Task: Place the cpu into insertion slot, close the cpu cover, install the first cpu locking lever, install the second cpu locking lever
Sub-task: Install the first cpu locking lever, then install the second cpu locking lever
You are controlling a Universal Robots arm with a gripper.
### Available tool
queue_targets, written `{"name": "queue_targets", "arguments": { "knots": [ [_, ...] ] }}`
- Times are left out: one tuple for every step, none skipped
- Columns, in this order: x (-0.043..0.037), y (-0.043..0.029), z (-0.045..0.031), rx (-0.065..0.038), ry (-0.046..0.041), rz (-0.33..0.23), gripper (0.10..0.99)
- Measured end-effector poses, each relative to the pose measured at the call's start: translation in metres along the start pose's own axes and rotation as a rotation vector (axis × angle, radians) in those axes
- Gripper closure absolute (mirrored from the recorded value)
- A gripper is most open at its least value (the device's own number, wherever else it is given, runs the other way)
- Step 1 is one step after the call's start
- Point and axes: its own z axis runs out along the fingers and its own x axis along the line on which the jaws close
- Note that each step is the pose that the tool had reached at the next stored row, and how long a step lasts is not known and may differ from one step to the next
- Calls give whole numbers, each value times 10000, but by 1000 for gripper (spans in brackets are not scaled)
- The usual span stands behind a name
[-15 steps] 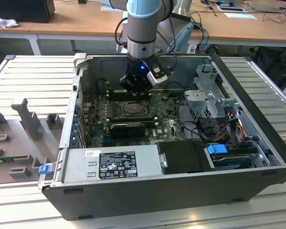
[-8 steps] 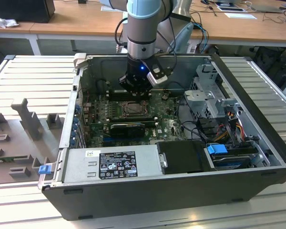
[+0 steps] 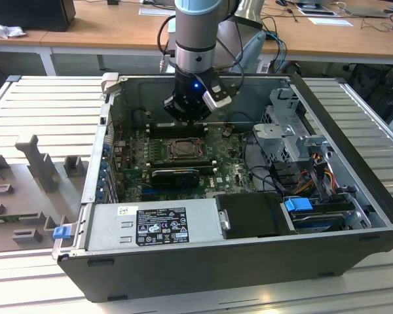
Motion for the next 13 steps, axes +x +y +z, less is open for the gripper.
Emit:
{"name": "queue_targets", "arguments": {
  "knots": [
    [0,-7,-1,-1,0,-2,980],
    [1,-13,-1,0,0,-1,980],
    [1,-17,-1,0,1,0,980],
    [1,-24,-1,0,1,0,980],
    [2,-34,-2,1,1,-1,980],
    [2,-37,-2,0,0,-1,980],
    [2,-41,-2,0,0,-1,980],
    [2,-46,-2,0,1,0,980],
    [3,-50,-2,-1,0,0,980],
    [3,-52,-2,-2,0,0,980],
    [3,-55,-2,-1,0,1,980],
    [3,-58,-3,0,0,0,980],
    [3,-60,-3,-1,0,0,980]
  ]
}}
